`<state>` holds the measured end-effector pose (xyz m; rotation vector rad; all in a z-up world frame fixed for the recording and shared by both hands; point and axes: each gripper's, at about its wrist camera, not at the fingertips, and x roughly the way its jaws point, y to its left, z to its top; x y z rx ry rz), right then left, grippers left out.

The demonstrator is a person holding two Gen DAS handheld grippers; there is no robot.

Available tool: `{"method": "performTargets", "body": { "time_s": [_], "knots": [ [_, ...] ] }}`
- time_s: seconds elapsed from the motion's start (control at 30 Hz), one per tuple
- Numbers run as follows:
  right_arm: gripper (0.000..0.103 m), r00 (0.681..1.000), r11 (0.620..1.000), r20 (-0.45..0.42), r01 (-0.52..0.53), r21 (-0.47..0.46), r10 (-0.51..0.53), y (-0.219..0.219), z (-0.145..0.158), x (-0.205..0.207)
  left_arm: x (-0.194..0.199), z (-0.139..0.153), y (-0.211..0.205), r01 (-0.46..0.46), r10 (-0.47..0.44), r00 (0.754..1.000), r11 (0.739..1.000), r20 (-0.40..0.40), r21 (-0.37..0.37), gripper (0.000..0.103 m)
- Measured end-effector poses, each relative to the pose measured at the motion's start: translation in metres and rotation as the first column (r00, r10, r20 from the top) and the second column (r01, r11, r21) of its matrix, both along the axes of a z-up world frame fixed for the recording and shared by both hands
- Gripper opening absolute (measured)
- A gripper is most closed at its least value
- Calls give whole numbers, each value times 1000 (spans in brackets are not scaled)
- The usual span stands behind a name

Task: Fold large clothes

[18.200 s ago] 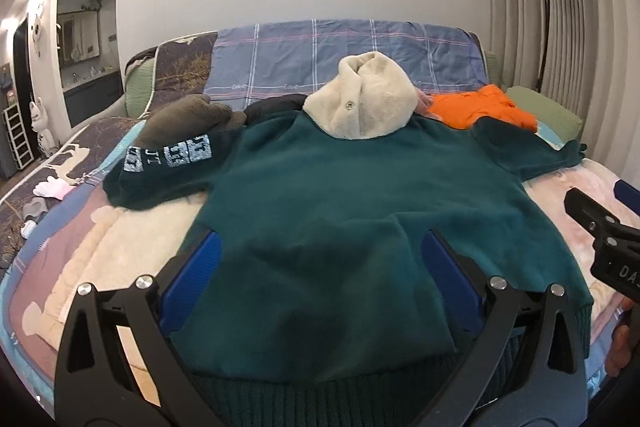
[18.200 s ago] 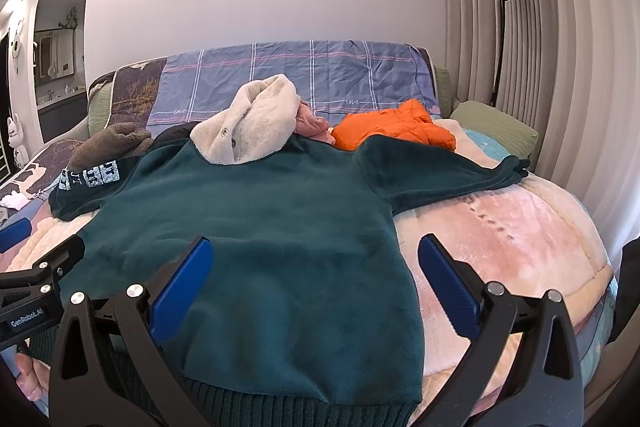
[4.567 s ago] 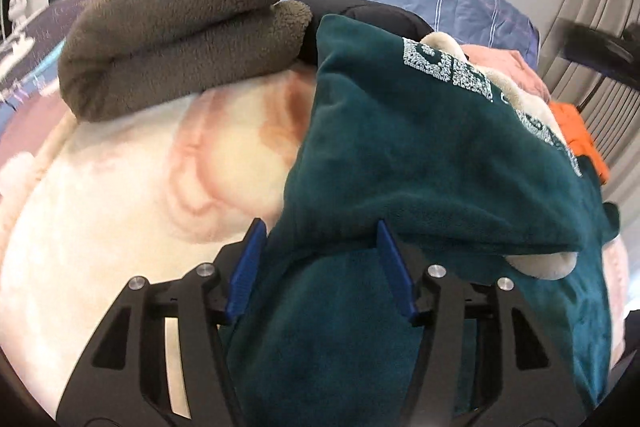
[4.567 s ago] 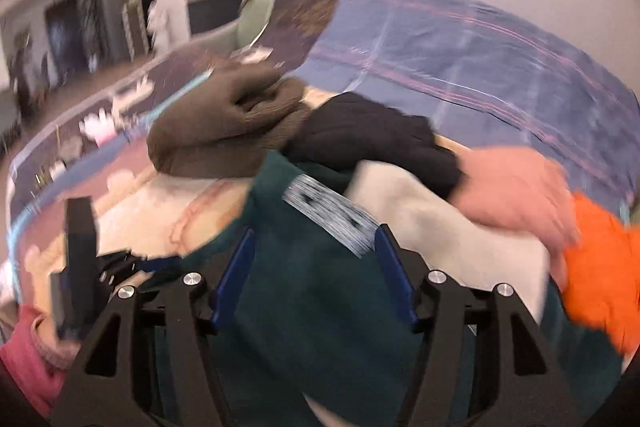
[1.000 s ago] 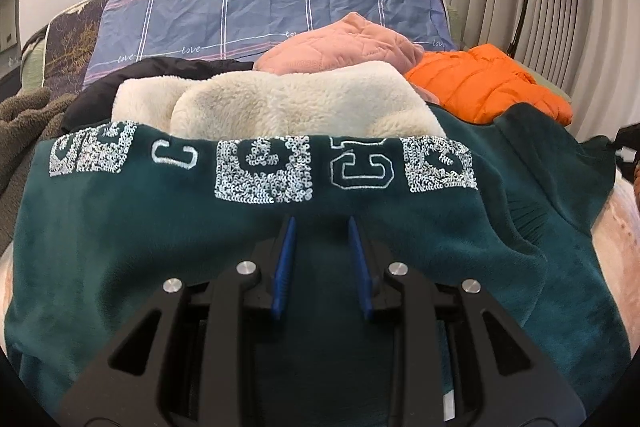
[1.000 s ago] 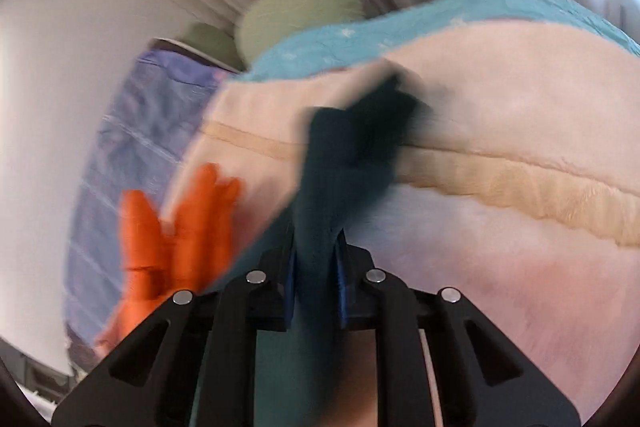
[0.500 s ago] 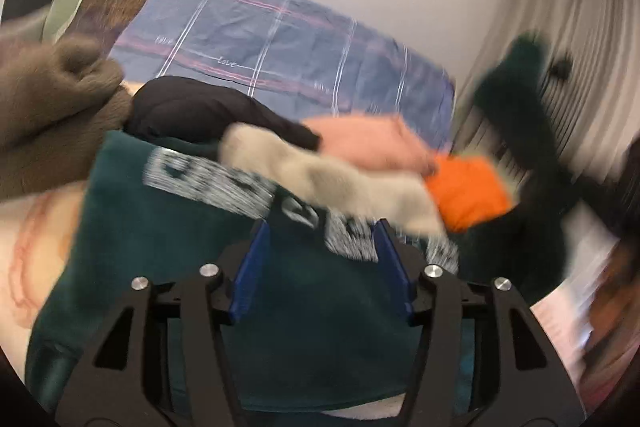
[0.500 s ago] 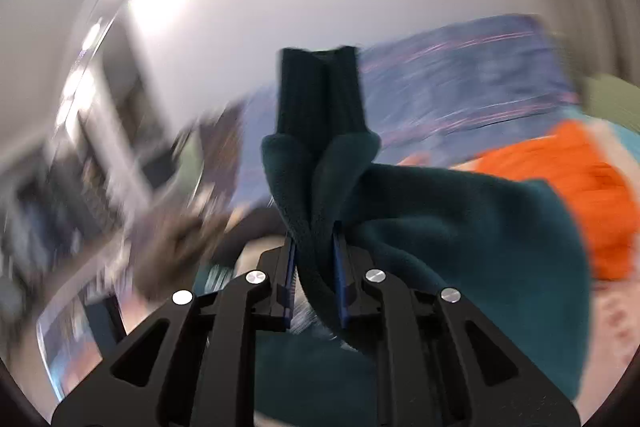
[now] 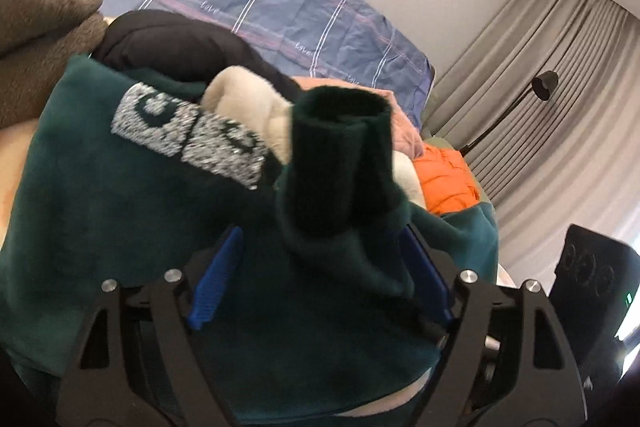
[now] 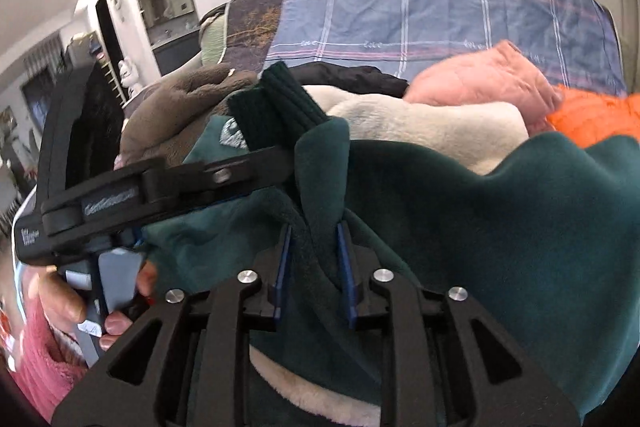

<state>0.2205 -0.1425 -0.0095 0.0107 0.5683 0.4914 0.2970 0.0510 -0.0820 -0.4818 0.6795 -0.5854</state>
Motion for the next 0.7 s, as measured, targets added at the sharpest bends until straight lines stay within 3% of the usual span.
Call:
{"method": "performTargets", "body": {
  "time_s": [0.07,0.1,0.13,0.27,0.33,0.43,0.5,0.53,0.57,0.6,0.63,0.7],
  "knots": [
    [31,1000,1000,26,-9,-21,10,4,-3,-11,1,0,-3,-19,20,999,1000,27,-12,79],
    [32,999,1000,44,-11,-28,12,5,-4,-15,2,0,-5,-27,27,999,999,47,-18,53],
    [33,999,1000,52,-15,-25,16,5,-5,-17,1,2,-5,-34,35,997,999,70,-27,11],
    [36,994,998,109,-34,48,28,-20,5,-40,-12,17,11,-80,92,988,992,127,-100,12],
    [45,986,994,167,-22,102,5,-46,15,-54,-28,36,32,-106,129,976,985,176,-137,12],
    [55,979,977,157,95,193,-127,-87,15,-52,-43,51,57,-179,190,965,981,179,-77,13],
    [55,966,949,61,232,215,-250,-110,0,-33,-50,52,71,-362,348,921,931,176,53,13],
    [55,956,936,15,285,208,-294,-118,-9,-23,-52,51,78,-469,444,876,875,186,118,15],
    [55,940,927,-37,341,158,-339,-123,-23,-9,-52,49,86,-541,512,837,828,194,147,16],
    [55,935,927,-56,355,121,-350,-123,-32,-2,-53,48,92,-572,545,817,807,185,147,20],
    [55,937,931,-69,349,103,-343,-122,-41,4,-54,47,99,-586,565,808,800,168,125,20],
    [58,935,931,-55,353,92,-350,-119,-39,3,-62,53,102,-556,543,823,830,170,41,21]
  ]
}}
